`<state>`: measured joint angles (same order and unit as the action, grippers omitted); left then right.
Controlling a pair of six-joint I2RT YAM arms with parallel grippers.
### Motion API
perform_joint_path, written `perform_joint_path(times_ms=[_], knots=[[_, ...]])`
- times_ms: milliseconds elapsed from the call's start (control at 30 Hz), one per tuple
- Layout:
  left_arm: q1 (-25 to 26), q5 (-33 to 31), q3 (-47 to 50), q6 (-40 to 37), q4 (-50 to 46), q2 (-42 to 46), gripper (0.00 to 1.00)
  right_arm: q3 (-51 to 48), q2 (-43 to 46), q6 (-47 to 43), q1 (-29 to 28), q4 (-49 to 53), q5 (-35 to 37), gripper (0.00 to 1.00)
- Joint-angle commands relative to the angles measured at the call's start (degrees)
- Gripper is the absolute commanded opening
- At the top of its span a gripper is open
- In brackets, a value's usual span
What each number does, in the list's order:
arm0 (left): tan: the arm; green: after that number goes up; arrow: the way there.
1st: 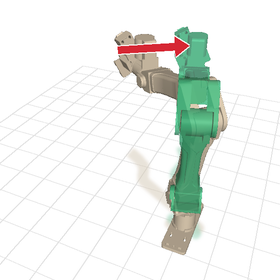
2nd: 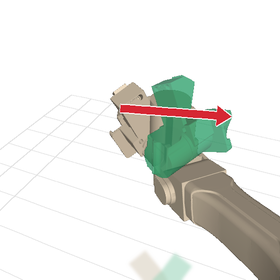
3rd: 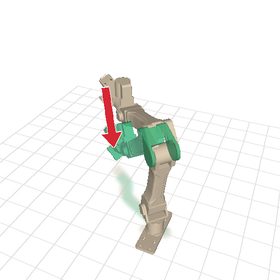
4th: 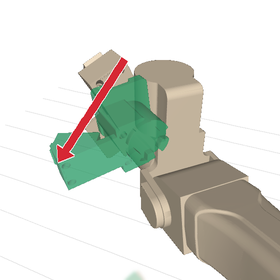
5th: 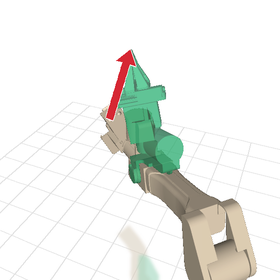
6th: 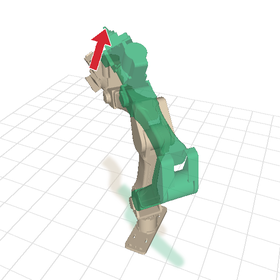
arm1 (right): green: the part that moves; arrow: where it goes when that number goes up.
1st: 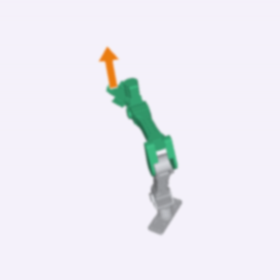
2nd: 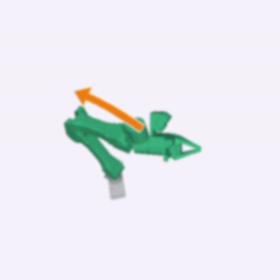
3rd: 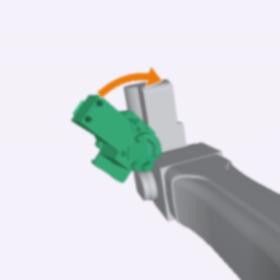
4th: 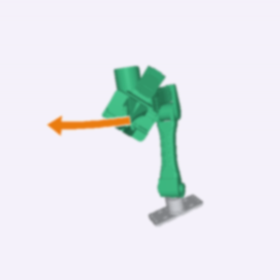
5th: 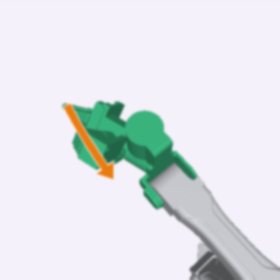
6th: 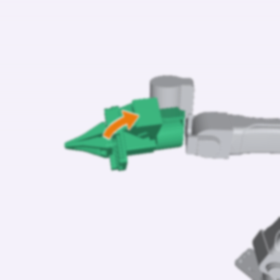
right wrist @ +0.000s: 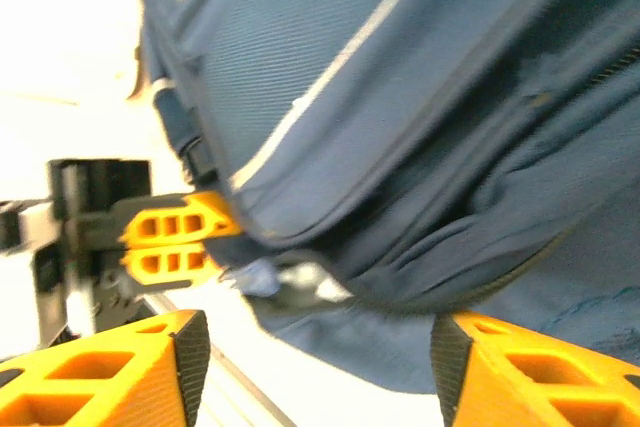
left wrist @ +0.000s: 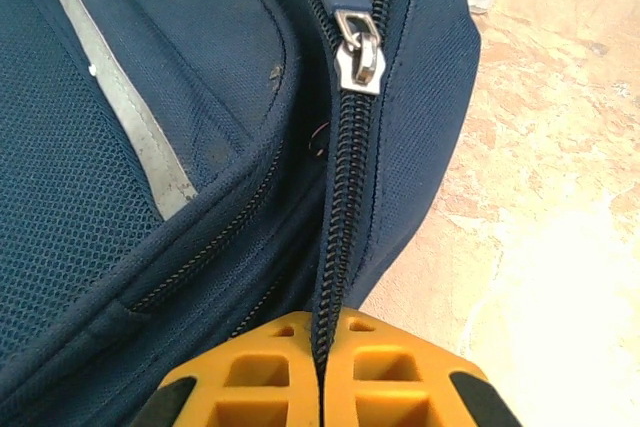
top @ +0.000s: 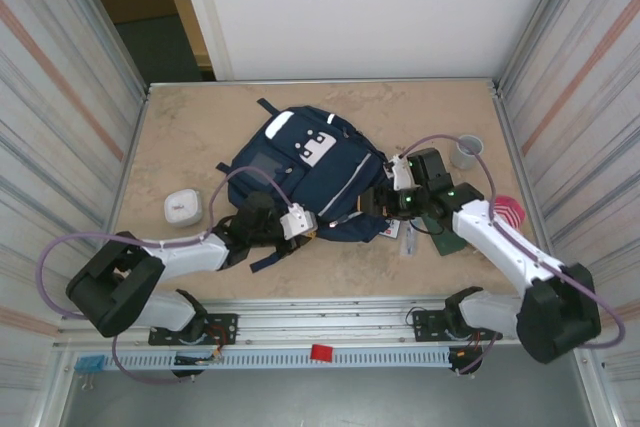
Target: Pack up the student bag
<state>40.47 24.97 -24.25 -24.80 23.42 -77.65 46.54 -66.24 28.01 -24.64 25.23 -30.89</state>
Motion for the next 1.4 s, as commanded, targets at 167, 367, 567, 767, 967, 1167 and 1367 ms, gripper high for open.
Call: perform_joint_path(times_ms=[167, 367, 567, 767, 967, 1167, 1367], knots=[[0.73, 1.71, 2.4, -4.92, 7.6, 2.25, 0.01, 13.55, -6.54, -13.44, -8.03, 11.69, 1.16, 0.64], [0.74, 2.88, 2.3, -4.55, 7.37, 2.93, 0.01, 19.74, -15.84, -20.57, -12.71, 12.47, 3.12, 0.64], [0.68, 2.7, 2.19, -4.04, 7.43, 3.7, 0.0, 22.16, -21.46, -23.84, -12.7, 14.18, 3.07, 0.62], [0.62, 2.52, 1.93, -3.86, 7.44, 4.03, 0.0, 21.83, -22.89, -26.31, -14.13, 16.2, 8.69, 0.61], [0.63, 2.44, 1.51, -3.67, 7.56, 4.08, 0.0, 22.35, -24.29, -27.48, -15.16, 16.69, 12.24, 0.49], [0.49, 1.75, 1.35, -3.72, 7.08, 3.9, 0.0, 22.27, -22.7, -27.51, -15.34, 16.87, 12.8, 0.23], [0.49, 0.44, 1.22, -3.47, 6.94, 3.55, 0.0, 21.51, -19.1, -26.47, -15.26, 16.96, 12.64, 0.05]])
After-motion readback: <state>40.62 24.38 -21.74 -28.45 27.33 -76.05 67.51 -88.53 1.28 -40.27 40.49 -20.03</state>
